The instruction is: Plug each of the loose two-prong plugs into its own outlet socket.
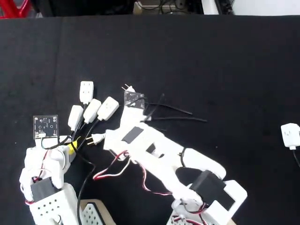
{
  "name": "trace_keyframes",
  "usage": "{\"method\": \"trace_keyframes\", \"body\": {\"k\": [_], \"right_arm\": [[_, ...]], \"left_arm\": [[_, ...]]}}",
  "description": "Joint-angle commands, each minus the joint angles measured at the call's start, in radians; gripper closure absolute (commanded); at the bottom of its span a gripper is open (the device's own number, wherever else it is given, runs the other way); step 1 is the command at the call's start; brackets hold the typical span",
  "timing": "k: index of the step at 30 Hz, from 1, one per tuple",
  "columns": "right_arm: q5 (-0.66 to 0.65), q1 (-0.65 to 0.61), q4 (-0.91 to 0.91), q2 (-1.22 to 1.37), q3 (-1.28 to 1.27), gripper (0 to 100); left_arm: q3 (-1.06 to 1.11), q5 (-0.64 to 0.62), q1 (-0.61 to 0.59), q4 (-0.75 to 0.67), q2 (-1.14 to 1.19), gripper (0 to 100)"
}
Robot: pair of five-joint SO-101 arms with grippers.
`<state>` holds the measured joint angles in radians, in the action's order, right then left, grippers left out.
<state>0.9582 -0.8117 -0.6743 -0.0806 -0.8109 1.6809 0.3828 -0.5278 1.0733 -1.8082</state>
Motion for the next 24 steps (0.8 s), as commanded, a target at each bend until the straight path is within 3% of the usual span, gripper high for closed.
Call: {"method": "trace_keyframes", "body": {"k": [1,20,24], "right_arm": [[-0.005,0.054,0.014,-0.018,-0.002,97.0],[-0.095,0.104,-0.167,-0.054,0.084,98.5],[-0.089,0.098,-0.132,-0.054,0.082,90.9]], "left_arm": [[0.019,0.006,0.001,-0.012,-0.008,65],[0.019,0.006,0.001,-0.012,-0.008,65],[0.019,0.006,0.001,-0.012,-0.008,65]]}}
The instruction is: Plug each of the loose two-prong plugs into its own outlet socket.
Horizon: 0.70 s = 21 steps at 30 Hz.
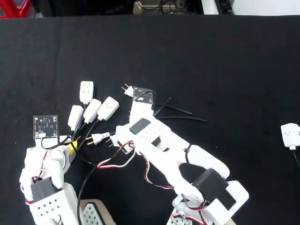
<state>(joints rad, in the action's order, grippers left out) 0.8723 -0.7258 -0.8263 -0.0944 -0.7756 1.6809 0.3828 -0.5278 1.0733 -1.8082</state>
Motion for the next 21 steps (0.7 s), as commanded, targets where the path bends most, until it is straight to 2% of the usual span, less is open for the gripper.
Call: {"method": "trace_keyframes", "body": {"k": [1,6,14,21], "right_arm": [[-0.002,0.012,0.029,-0.041,0.047,88.6],[0.008,-0.041,0.095,-0.031,0.041,86.1],[0.133,-0.043,0.292,-0.031,-0.053,86.0],[0.181,0.008,0.299,-0.028,-0.065,86.0]], "left_arm": [[0.019,0.006,0.001,-0.012,-0.008,65],[0.019,0.006,0.001,-0.012,-0.008,65],[0.019,0.006,0.001,-0.012,-0.008,65],[0.019,0.006,0.001,-0.012,-0.008,65]]}}
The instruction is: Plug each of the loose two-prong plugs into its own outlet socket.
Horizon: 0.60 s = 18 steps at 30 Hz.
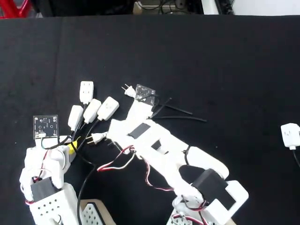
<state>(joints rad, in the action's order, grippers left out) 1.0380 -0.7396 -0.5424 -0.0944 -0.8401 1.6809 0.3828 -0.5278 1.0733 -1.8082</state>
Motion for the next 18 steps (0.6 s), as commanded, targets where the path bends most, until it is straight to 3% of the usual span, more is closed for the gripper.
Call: {"method": "trace_keyframes", "body": {"k": [1,18], "right_arm": [[0.021,0.017,0.006,-0.022,0.004,86.0],[-0.046,-0.155,-0.345,0.343,0.349,86.1]], "left_arm": [[0.019,0.006,0.001,-0.012,-0.008,65],[0.019,0.038,0.002,-0.011,-0.006,65]]}}
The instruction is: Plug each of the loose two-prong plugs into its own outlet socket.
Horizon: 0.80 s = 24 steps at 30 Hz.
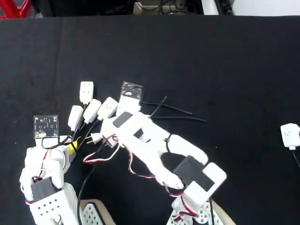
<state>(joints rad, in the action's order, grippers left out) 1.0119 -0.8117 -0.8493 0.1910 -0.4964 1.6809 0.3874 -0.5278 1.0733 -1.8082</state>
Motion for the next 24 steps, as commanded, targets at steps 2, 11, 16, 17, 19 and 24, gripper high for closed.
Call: {"method": "trace_keyframes", "body": {"k": [2,11,16,17,19,24], "right_arm": [[-0.02,-0.091,-0.038,0.059,0.005,86.1],[-0.112,-0.144,-0.043,0.067,0.007,85.7],[-0.12,-0.149,-0.038,0.068,0.008,85.8],[-0.121,-0.155,-0.037,0.068,0.008,85.8],[-0.153,-0.175,-0.04,0.068,0.005,85.8],[-0.233,-0.204,-0.057,0.068,0.005,86.1]], "left_arm": [[0.019,0.038,0.002,-0.011,-0.006,65],[0.019,0.04,0.002,-0.011,-0.006,65],[0.019,0.04,0.002,-0.009,-0.006,65],[0.019,0.04,0.002,-0.009,-0.006,65],[0.019,0.04,0.002,-0.009,-0.006,65],[0.019,0.04,0.002,-0.009,-0.006,65]]}}
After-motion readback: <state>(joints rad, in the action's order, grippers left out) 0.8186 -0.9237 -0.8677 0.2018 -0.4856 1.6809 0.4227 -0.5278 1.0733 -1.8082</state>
